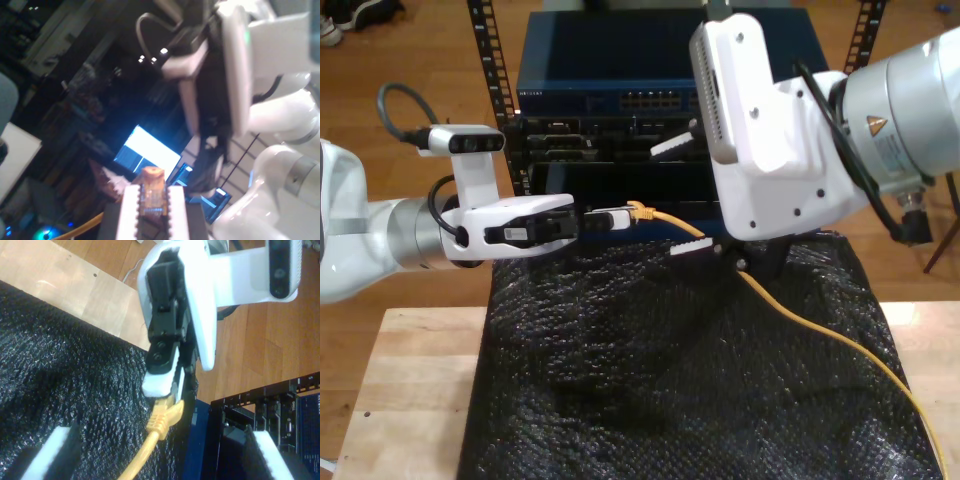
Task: Grab the cable and plug it in
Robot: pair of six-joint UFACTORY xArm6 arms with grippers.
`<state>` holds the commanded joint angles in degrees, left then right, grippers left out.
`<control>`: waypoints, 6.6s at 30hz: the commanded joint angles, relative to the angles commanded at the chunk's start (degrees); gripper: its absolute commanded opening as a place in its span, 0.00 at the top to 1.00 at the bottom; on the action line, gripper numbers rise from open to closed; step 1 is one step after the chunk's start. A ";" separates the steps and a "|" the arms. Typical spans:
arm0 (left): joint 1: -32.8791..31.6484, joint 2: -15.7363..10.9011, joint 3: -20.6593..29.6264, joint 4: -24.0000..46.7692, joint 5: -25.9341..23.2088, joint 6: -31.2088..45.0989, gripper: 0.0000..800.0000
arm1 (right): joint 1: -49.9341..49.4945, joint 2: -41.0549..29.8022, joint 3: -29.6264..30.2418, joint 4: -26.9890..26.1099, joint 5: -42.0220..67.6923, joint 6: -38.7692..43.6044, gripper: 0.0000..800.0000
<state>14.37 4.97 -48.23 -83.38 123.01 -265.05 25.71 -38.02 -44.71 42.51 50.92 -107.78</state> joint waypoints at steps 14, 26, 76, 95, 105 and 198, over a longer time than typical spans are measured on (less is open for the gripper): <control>0.09 0.00 1.49 -1.76 4.48 -2.46 0.99 | 4.92 -0.18 1.23 0.00 -6.07 -1.05 0.10; 0.44 0.88 1.58 -1.85 7.56 -3.78 0.99 | 4.84 -2.81 1.14 0.09 -6.15 -1.32 0.14; 0.44 2.37 2.37 -2.29 9.41 -9.23 0.98 | 5.36 -1.67 1.67 0.97 -6.15 -1.05 0.65; 0.35 2.46 2.90 -2.46 9.67 -9.32 0.98 | 5.45 -1.58 1.67 1.67 -6.15 -1.05 0.67; 0.35 2.55 2.99 -2.46 9.67 -9.85 0.98 | 5.45 -1.14 1.67 1.67 -6.07 -1.05 0.69; 7.03 0.97 -7.12 5.54 -5.71 -10.20 0.00 | -18.20 8.97 -3.87 7.21 5.71 8.35 1.00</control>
<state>21.41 5.93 -55.35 -77.85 117.30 -275.25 7.52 -29.05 -48.58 49.71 56.64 -99.43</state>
